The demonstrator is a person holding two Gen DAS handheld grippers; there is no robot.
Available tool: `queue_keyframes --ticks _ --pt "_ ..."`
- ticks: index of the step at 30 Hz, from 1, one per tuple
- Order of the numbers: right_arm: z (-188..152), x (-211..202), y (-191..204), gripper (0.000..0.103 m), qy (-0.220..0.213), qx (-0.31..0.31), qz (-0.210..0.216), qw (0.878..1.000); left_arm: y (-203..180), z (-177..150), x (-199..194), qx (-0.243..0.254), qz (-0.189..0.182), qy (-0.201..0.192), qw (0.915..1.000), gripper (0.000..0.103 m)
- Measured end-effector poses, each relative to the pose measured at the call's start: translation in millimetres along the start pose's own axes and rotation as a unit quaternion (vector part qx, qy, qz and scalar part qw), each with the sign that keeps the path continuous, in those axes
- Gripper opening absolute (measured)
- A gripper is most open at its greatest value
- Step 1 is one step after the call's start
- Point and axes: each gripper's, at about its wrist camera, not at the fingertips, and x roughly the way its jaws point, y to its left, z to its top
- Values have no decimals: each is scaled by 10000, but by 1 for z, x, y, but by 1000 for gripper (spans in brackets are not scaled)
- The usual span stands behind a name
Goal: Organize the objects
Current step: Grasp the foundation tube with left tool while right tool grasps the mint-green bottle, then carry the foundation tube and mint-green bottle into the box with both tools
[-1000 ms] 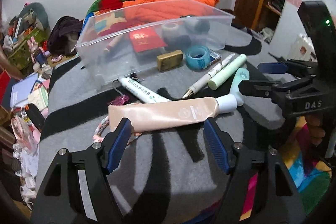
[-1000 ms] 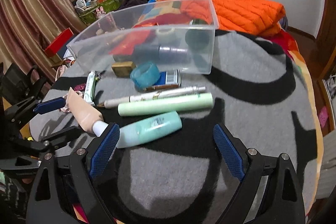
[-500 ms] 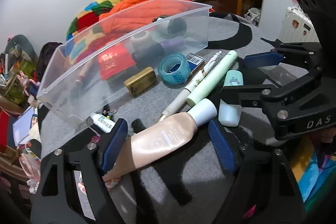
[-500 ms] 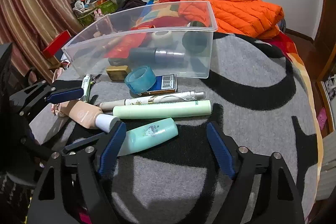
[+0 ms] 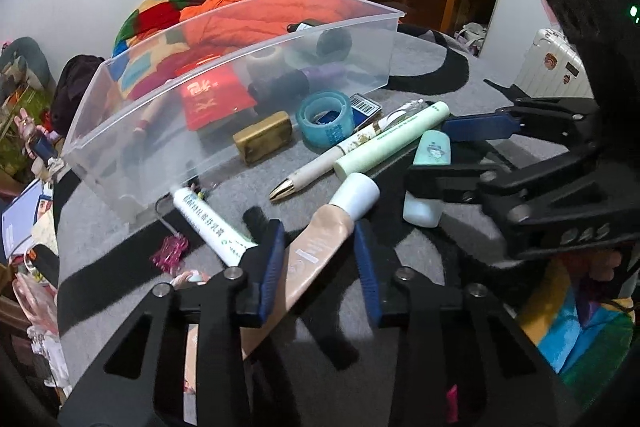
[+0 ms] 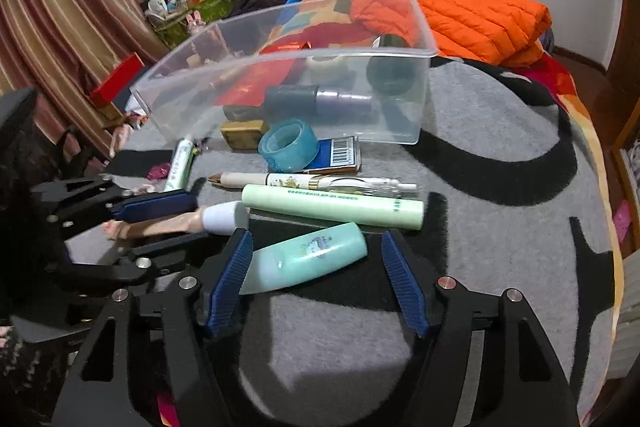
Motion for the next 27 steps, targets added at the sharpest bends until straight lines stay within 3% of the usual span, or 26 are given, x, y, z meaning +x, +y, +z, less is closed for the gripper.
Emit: queue_keyframes --ticks 6,11,18,22,27 --pt "-10 2 13 67 -103 -432 -288 9986 13 -7 -8 -272 -147 60 9995 32" --pt "-17 -5 8 47 -136 -671 -457 9966 25 -7 -10 -531 -530 151 9971 32" --pt "-21 -15 -8 24 -141 -538 -429 9975 10 3 2 -180 -389 239 9988 32" --pt "-23 -17 -11 22 -193 -446 -384 9981 1 6 7 107 -161 71 9998 21" --pt "-25 -20 -8 22 -264 -485 -409 9976 5 7 1 -12 -170 6 9999 21"
